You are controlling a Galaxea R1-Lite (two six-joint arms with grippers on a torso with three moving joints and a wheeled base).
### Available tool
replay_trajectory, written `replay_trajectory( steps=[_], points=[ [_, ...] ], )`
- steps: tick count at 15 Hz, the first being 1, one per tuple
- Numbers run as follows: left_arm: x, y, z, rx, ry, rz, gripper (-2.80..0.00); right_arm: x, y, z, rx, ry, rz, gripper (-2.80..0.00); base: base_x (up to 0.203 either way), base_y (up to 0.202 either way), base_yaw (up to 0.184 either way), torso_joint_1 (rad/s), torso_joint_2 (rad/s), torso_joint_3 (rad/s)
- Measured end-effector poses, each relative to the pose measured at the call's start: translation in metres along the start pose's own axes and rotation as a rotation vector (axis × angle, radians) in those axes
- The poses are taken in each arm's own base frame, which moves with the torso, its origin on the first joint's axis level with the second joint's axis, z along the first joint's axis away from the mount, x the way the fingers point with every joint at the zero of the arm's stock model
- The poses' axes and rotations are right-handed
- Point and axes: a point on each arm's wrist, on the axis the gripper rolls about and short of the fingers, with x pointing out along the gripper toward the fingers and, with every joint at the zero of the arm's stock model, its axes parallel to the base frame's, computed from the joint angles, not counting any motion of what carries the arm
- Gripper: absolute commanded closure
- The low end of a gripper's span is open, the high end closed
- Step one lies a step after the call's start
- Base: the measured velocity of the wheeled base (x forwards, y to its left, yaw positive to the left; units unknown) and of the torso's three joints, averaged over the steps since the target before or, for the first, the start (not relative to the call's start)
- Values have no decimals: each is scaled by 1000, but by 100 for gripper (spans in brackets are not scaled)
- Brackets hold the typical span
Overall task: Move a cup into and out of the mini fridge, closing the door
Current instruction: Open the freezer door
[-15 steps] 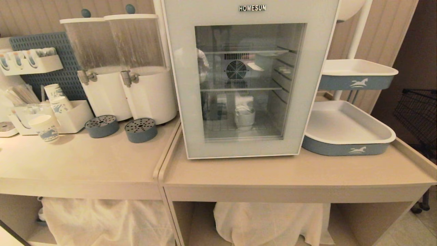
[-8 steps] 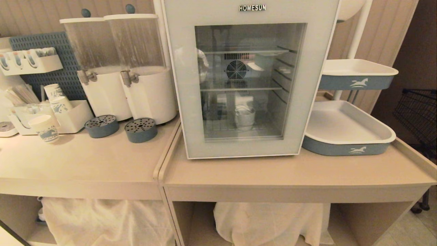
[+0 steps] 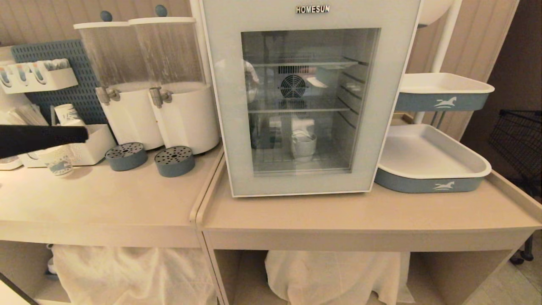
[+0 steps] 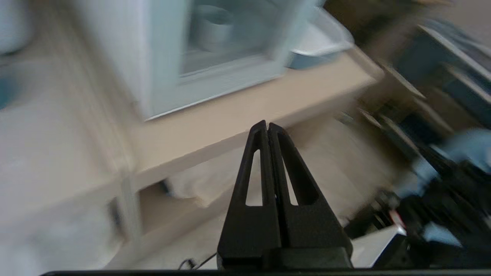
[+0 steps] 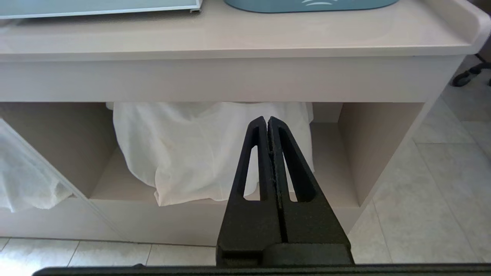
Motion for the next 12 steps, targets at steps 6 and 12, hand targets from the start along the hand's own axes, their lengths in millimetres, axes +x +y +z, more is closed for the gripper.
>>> replay_trajectory(
  steps=[6,12],
  points=[
    [49,105,-8,151,-72,-388,0,0,0,0,0,1,0,0,0,0,0,0,0,0],
    [84,142,16,240,-107,-387,0,0,0,0,-1,0,0,0,0,0,0,0,0,0]
  ],
)
